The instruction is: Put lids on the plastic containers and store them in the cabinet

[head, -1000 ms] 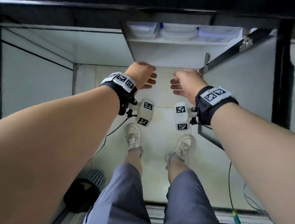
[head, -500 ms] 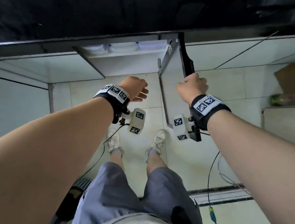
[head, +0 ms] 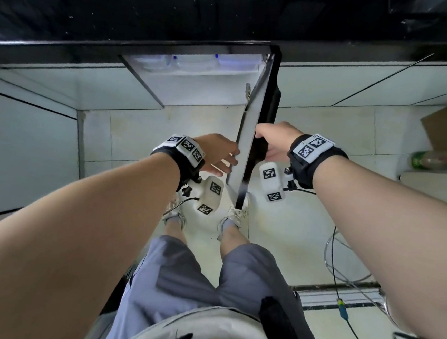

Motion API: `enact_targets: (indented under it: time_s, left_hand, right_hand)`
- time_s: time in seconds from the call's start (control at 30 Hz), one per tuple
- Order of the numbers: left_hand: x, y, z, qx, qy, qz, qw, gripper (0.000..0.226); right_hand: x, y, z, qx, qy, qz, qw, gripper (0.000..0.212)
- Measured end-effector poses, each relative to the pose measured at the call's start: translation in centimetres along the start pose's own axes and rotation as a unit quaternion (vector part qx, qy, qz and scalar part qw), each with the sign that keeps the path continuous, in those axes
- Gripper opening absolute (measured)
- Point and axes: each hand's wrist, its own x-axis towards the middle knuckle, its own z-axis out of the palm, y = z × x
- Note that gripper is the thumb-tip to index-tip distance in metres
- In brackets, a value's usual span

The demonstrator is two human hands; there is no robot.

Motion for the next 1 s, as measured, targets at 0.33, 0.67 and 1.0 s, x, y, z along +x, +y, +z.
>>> enact_targets:
  time_s: [0.33,0.67,1.0]
  left_hand:
    - [-3.2,-2.2,-9.7,0.157,0.169,0.089,0.969,0.041]
    - [-5.8,-1.0,-19.2,0.244,0.368,0.175,0.88,0.035]
    - [-6.2,1.3,-26.3,0.343,0.351,0.097,0.866,0.085]
  right_hand:
    - [2.7,-7.1,8.1,-0.005,-0.067,-0.048,0.997,0.031]
    - [4.3,-15.0,12.8,-0.029,-0.059,-0.108,0.992,0.014]
    - [4.3,-18.1,13.5,-0.031,-0.082,-0.103,0.991,0.014]
